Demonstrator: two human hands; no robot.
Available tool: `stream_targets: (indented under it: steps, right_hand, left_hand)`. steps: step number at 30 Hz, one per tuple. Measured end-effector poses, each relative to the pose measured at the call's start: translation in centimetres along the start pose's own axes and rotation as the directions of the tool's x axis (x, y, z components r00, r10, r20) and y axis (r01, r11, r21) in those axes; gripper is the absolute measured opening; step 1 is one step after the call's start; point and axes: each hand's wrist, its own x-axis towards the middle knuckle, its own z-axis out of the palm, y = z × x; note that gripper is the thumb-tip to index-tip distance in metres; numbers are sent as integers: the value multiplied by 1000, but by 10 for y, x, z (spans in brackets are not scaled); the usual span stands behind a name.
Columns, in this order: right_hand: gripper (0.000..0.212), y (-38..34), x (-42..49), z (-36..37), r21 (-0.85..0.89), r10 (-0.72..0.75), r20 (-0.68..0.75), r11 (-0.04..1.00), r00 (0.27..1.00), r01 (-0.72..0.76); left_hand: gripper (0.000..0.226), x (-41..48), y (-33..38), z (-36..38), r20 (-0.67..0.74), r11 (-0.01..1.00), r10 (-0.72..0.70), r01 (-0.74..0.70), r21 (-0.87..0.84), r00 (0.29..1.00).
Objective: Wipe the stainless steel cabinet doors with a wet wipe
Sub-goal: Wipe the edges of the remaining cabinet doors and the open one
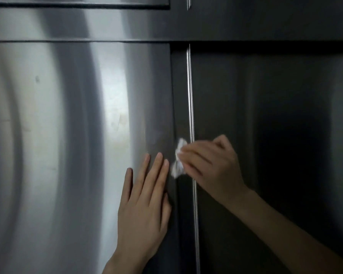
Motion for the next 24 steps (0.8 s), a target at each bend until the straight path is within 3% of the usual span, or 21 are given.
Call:
stream_targets:
  steps: [4, 9, 13, 21, 24]
  right_hand:
    - [14, 9, 18, -8, 102, 31, 104, 994, 994, -42]
    - [9, 38, 69, -45, 163, 58, 136, 983, 989, -80]
    - [5, 83, 145, -85, 153, 99, 140, 981, 985, -120]
    - [20, 207, 332, -151, 47, 116, 172, 991, 978, -126]
    - [11, 255, 394, -173, 7, 147, 166, 989, 975, -150]
  left_hand:
    - [56, 29, 9, -15, -27, 996, -64, 62, -71, 998]
    - [58, 99, 0, -65, -31, 992, -76, 72, -103, 997]
    - [57, 188, -1, -113, -17, 992, -28, 26, -122, 999]
    - [61, 401, 27, -190, -3, 970, 150, -148, -191, 989]
    - [60, 488, 31, -216, 14, 962, 176, -169, -214, 984]
